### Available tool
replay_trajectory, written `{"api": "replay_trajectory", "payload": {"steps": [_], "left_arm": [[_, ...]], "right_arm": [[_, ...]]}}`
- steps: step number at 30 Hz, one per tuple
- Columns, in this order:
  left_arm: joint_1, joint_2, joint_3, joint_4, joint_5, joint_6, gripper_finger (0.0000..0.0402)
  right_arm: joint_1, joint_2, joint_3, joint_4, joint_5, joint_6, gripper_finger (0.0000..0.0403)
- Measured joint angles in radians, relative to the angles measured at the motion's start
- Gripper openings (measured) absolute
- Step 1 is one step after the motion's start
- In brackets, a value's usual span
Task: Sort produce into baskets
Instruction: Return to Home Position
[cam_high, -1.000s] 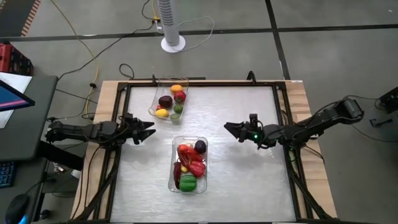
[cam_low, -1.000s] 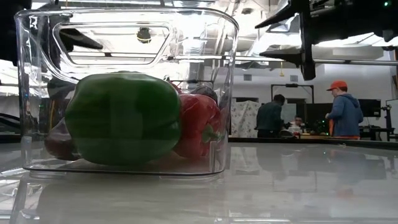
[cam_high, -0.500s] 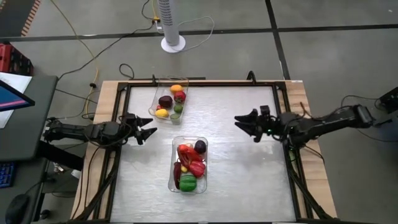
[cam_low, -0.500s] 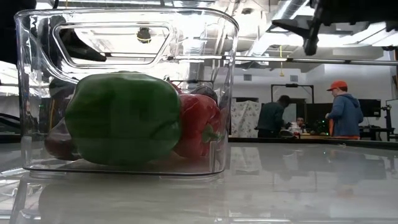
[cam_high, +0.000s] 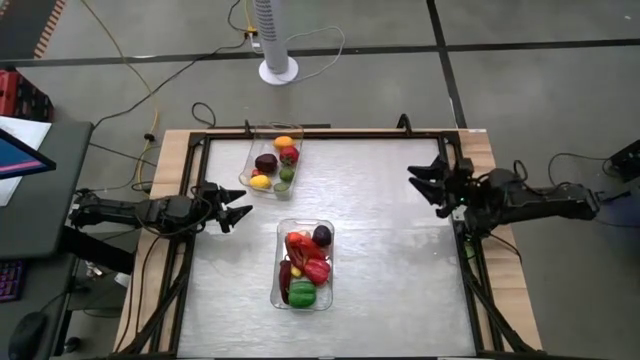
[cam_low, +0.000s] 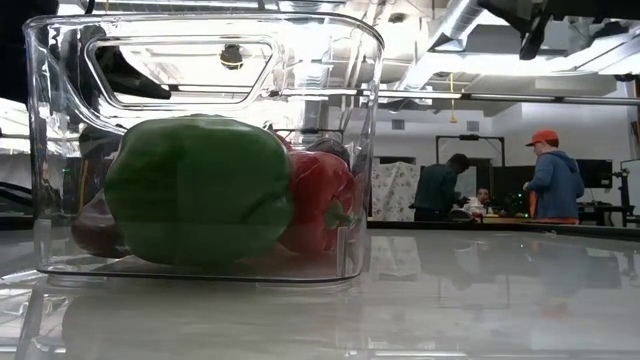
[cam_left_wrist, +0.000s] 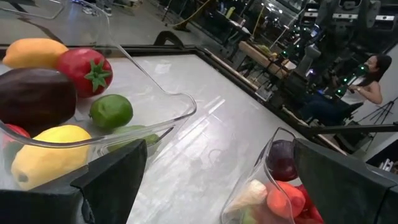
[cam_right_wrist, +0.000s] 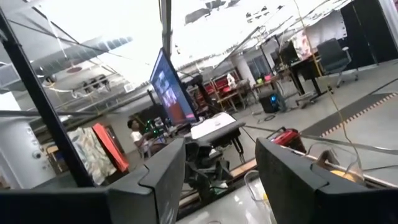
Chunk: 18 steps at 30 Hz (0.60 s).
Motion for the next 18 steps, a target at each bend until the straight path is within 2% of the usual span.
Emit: {"api": "replay_trajectory", "payload": {"steps": [6,10,13,16,18], "left_arm": [[0.0,0.0,0.0,0.0,0.0,0.001,0.0386],[0.0,0.0,0.0,0.0,0.001,-0.001,0.0386],[0.0,0.0,0.0,0.0,0.001,0.001,0.0386],[0.0,0.0,0.0,0.0,0.001,-0.003,0.0386],[0.0,0.0,0.0,0.0,0.001,0.0,0.0386]], "right_arm": [[-0.014,-0.029,0.0,-0.011,-0.001,0.0,0.0221],[-0.013,-0.073,0.0,-0.108,0.001,-0.02,0.0221],[-0.013,-0.149,-0.001,-0.164,0.05,-0.068,0.0221],[-0.014,-0.238,0.002,-0.186,0.054,-0.123,0.0221],[-0.014,-0.284,0.003,-0.262,0.05,-0.12,0.0221]]}}
